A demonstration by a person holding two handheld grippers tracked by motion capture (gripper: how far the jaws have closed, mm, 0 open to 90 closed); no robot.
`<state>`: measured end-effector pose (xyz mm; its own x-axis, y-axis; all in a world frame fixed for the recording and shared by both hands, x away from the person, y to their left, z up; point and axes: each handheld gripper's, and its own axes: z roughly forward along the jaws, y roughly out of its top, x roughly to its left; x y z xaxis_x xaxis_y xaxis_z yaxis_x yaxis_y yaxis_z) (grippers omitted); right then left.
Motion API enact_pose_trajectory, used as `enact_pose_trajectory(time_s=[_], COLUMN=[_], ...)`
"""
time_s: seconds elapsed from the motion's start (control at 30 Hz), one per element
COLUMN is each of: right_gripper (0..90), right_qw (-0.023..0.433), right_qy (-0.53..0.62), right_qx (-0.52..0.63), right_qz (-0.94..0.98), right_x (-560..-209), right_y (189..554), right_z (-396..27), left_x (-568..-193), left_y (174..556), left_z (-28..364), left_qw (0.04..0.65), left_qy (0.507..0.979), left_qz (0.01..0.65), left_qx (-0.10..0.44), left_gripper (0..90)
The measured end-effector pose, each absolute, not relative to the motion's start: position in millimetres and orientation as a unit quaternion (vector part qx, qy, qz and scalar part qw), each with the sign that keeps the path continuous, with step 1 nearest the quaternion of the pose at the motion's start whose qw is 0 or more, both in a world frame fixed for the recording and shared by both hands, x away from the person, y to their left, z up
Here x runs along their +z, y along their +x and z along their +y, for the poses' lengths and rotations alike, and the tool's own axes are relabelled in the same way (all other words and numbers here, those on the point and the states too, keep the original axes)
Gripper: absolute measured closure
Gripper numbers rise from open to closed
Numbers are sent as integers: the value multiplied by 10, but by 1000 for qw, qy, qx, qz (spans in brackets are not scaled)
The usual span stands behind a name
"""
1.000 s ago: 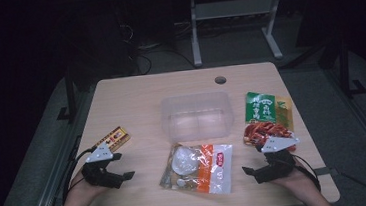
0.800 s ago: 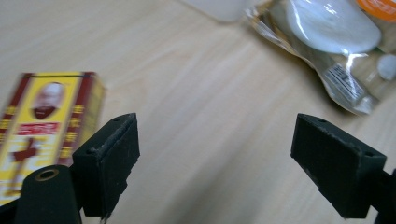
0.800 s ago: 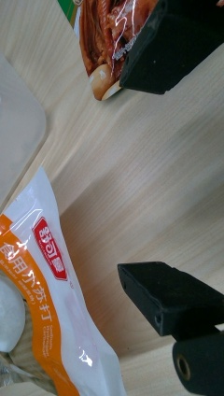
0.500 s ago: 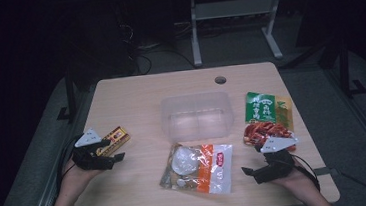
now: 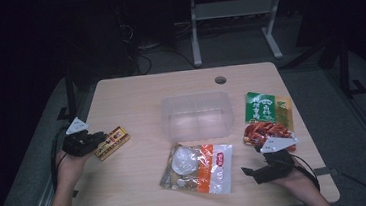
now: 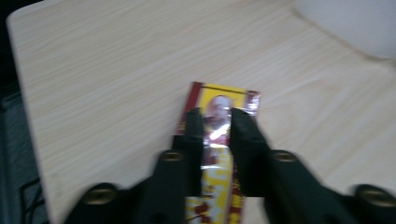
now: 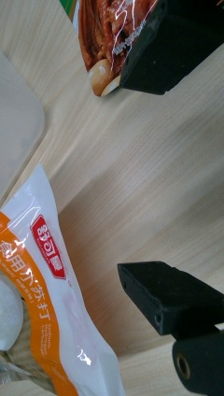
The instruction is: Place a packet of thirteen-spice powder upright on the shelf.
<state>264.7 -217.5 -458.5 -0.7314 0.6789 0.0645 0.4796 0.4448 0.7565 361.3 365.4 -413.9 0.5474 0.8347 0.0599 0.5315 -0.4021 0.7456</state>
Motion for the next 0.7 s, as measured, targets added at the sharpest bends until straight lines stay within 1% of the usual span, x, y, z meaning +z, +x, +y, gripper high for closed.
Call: enact_pose_trajectory(time_s=[0.03, 0.07, 0.1, 0.2, 0.23, 0.3, 0.4, 0.47, 0.7], right_gripper=[94, 94, 94, 94, 95, 95, 95, 95, 95], right_qw=[125, 125, 125, 125, 125, 124, 124, 122, 123], right_qy=[345, 346, 346, 344, 343, 343, 341, 340, 342], right_qx=[399, 399, 399, 399, 399, 399, 399, 398, 398], right_qz=[841, 840, 840, 840, 841, 841, 842, 843, 842], right_x=[-4585, -4584, -4584, -4583, -4585, -4585, -4587, -4589, -4585], right_y=[2647, 2646, 2647, 2645, 2643, 2642, 2646, 2648, 2641], right_z=[-2175, -2176, -2179, -2183, -2183, -2179, -2176, -2168, -2182], left_x=[-4148, -4165, -4188, -4230, -4271, -4319, -4385, -4459, -4490], left_y=[3652, 3673, 3699, 3723, 3726, 3729, 3735, 3738, 3669], left_z=[3714, 3741, 3788, 3848, 3915, 3990, 4062, 4116, 4036], left_qw=[345, 344, 330, 315, 295, 289, 282, 291, 293], left_qy=[804, 799, 801, 800, 801, 798, 795, 792, 804], left_qz=[432, 444, 451, 462, 473, 483, 494, 503, 489], left_qx=[218, 215, 215, 216, 220, 217, 209, 188, 169], left_gripper=[894, 894, 894, 895, 894, 894, 894, 895, 895])
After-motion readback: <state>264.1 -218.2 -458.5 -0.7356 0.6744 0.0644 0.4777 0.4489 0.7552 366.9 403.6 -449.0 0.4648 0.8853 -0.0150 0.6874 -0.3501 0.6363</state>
